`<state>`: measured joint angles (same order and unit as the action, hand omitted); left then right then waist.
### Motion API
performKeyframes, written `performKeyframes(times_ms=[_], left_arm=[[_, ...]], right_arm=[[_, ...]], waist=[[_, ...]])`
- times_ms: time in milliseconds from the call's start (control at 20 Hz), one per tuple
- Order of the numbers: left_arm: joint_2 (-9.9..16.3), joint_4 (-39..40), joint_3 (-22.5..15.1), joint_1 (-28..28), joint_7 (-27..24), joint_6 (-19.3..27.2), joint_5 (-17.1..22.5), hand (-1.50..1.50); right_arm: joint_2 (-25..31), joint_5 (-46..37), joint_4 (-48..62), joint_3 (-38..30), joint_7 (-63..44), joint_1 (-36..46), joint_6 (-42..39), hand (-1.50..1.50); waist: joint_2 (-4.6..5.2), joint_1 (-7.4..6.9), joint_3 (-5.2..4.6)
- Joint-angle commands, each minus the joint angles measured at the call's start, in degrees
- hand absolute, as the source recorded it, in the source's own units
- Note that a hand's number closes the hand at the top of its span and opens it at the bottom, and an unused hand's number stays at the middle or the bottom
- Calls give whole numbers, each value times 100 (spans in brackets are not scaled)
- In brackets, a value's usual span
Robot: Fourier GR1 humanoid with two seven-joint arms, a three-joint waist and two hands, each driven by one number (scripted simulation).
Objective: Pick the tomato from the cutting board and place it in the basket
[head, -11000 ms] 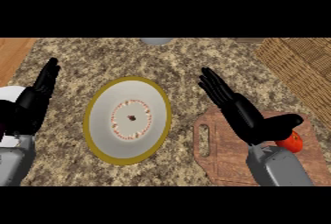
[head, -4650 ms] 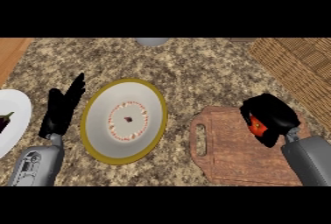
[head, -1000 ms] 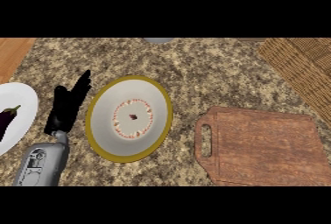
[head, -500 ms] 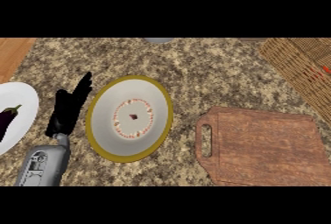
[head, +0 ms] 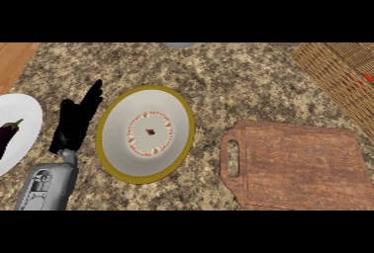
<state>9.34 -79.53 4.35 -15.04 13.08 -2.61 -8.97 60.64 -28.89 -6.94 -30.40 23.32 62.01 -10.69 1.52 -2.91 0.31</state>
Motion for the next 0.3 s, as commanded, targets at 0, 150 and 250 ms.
performKeyframes(times_ms=[0,150,250], left_arm=[[-146,-56,-148,245,-130,54,-80,0],[80,-119,74,125,-54,-80,86,0],[68,-20,99,11,-24,-97,125,0]], right_arm=[[577,223,190,-257,-316,-112,-395,-150],[772,269,272,-309,-1,-557,-658,-150],[826,461,273,-510,141,-625,-593,-150]], waist=[[14,-36,7],[35,-18,26],[74,1,38]])
